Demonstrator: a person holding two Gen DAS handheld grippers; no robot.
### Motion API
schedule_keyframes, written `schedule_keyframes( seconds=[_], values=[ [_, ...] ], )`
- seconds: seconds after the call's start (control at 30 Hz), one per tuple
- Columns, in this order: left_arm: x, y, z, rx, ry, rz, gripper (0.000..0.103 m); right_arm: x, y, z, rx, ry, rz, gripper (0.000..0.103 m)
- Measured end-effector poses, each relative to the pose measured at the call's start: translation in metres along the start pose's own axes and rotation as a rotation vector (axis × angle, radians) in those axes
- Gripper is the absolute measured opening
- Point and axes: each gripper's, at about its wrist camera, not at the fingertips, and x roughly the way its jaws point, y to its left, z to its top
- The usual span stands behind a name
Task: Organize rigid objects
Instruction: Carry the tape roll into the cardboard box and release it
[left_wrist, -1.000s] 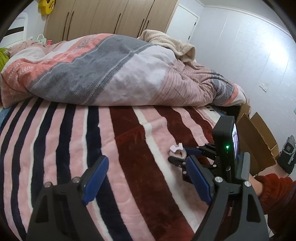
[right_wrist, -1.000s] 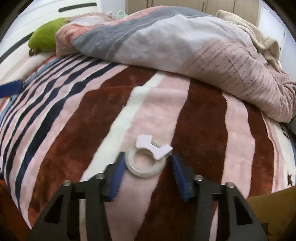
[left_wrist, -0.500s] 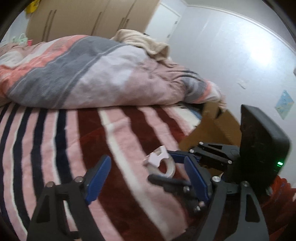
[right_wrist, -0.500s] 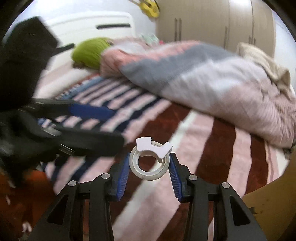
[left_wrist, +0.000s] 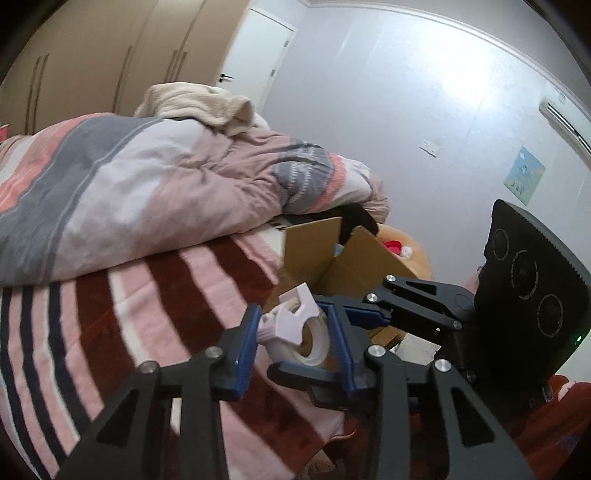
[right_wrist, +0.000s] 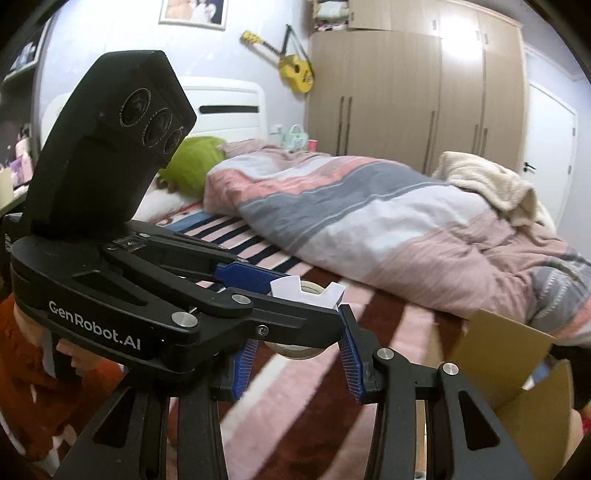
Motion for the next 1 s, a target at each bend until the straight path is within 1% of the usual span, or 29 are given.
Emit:
schedule_keyframes(
  seconds=[0.17, 0.37, 0.5, 0.6, 0.67, 0.7, 0.73, 0.77, 0.8, 0.87, 0.93, 0.97, 1.0],
  values=[
    [0.039, -0.030, 0.015, 0.042, 0.047, -0.028, 0.034, -0.023, -0.033, -0.013, 0.039, -0.001, -0.055, 0.037],
    [0.089, -0.056, 0.027, 0.067, 0.112, -0.058, 0.034, -0.039, -0.080, -0.034, 0.110, 0.044, -0.112, 0.037],
    [0.122, -0.068, 0.032, 0.082, 0.154, -0.055, 0.034, -0.043, -0.107, -0.048, 0.140, 0.080, -0.143, 0.037],
    [0.136, -0.073, 0.035, 0.090, 0.170, -0.045, 0.034, -0.043, -0.121, -0.055, 0.158, 0.104, -0.153, 0.037],
    [0.140, -0.075, 0.035, 0.099, 0.169, -0.030, 0.040, -0.042, -0.129, -0.059, 0.172, 0.116, -0.156, 0.037],
    [0.141, -0.076, 0.036, 0.105, 0.166, -0.019, 0.048, -0.041, -0.134, -0.060, 0.181, 0.124, -0.158, 0.039],
    [0.141, -0.078, 0.036, 0.109, 0.164, -0.011, 0.052, -0.040, -0.136, -0.062, 0.185, 0.128, -0.158, 0.044],
    [0.141, -0.079, 0.036, 0.114, 0.161, -0.003, 0.062, -0.039, -0.138, -0.063, 0.188, 0.134, -0.159, 0.048],
    [0.140, -0.080, 0.036, 0.121, 0.155, 0.006, 0.069, -0.039, -0.139, -0.064, 0.189, 0.135, -0.160, 0.054],
    [0.136, -0.081, 0.035, 0.137, 0.140, 0.025, 0.074, -0.039, -0.140, -0.066, 0.189, 0.131, -0.164, 0.056],
    [0.130, -0.083, 0.035, 0.146, 0.128, 0.044, 0.075, -0.040, -0.140, -0.067, 0.191, 0.134, -0.160, 0.056],
    [0.127, -0.083, 0.035, 0.147, 0.122, 0.051, 0.077, -0.040, -0.140, -0.067, 0.193, 0.134, -0.157, 0.057],
    [0.121, -0.084, 0.035, 0.147, 0.106, 0.067, 0.083, -0.040, -0.139, -0.067, 0.195, 0.133, -0.156, 0.059]
  ],
)
